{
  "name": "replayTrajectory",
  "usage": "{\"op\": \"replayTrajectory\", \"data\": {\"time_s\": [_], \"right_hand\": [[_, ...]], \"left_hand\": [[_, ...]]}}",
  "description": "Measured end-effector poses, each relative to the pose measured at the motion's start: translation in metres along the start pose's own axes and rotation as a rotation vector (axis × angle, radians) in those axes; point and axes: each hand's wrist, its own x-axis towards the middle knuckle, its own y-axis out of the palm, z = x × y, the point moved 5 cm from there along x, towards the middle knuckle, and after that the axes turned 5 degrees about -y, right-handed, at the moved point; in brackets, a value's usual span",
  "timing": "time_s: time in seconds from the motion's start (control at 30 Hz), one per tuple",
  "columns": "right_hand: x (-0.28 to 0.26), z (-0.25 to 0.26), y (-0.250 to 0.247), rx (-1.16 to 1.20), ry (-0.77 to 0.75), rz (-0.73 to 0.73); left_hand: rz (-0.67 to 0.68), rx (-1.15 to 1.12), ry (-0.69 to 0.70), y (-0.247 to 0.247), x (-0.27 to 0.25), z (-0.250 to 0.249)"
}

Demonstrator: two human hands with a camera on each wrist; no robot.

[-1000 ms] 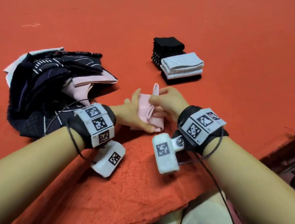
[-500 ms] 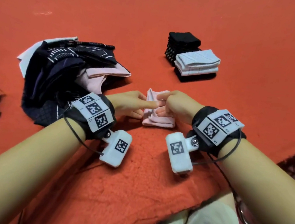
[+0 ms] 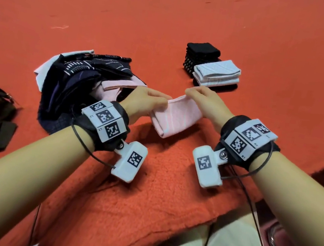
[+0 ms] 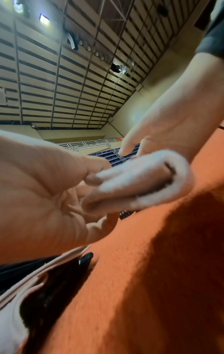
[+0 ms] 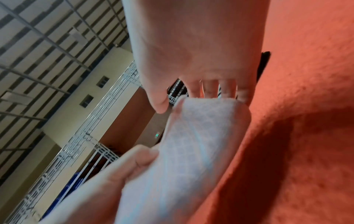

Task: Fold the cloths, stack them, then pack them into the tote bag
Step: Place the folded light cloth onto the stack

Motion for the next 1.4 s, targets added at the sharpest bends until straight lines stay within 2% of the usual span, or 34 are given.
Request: {"op": "replayTrajectory", "data": {"time_s": [0.17,0.27,0.4,0.53,0.67,0.77,0.87,1.07,1.13,1.2,1.3,1.33,1.4], "right_hand": [[-0.005,-0.006,0.000,-0.005,-0.007,-0.031],[-0.008,-0.006,-0.004,0.033,-0.054,-0.075],[-0.007,-0.010,-0.015,0.033,-0.059,-0.193],[-0.003,-0.014,-0.023,0.027,-0.026,-0.249],[0.000,-0.021,-0.025,0.008,0.005,-0.277],[-0.002,-0.025,-0.025,0.009,0.039,-0.297],[-0.003,-0.028,-0.028,0.130,0.112,-0.302],[0.002,-0.032,-0.013,0.099,0.125,-0.098],[0.006,-0.038,-0.012,0.135,0.131,-0.131],[0.009,-0.040,-0.017,0.145,0.070,-0.247],[0.011,-0.043,-0.025,0.191,0.019,-0.360],[0.012,-0.045,-0.027,0.191,0.017,-0.373],[0.015,-0.050,-0.030,0.191,0.033,-0.384]], "left_hand": [[0.213,-0.020,0.055,0.009,-0.008,-0.017],[0.227,-0.059,0.032,0.014,-0.008,-0.024],[0.111,-0.098,-0.012,0.019,-0.005,-0.023],[0.093,-0.132,-0.152,0.027,-0.009,-0.014],[0.063,-0.101,-0.175,0.037,-0.014,-0.009],[-0.056,-0.087,-0.137,0.037,-0.013,-0.010],[-0.178,-0.002,-0.017,0.033,-0.004,-0.010],[-0.349,0.292,0.125,0.026,0.014,-0.013],[-0.371,0.303,0.149,0.028,0.015,-0.019],[-0.322,0.175,0.119,0.032,0.022,-0.018],[-0.186,-0.155,-0.102,0.043,0.029,-0.010],[-0.128,-0.215,-0.146,0.047,0.030,-0.008],[-0.033,-0.219,-0.140,0.055,0.027,-0.012]]}}
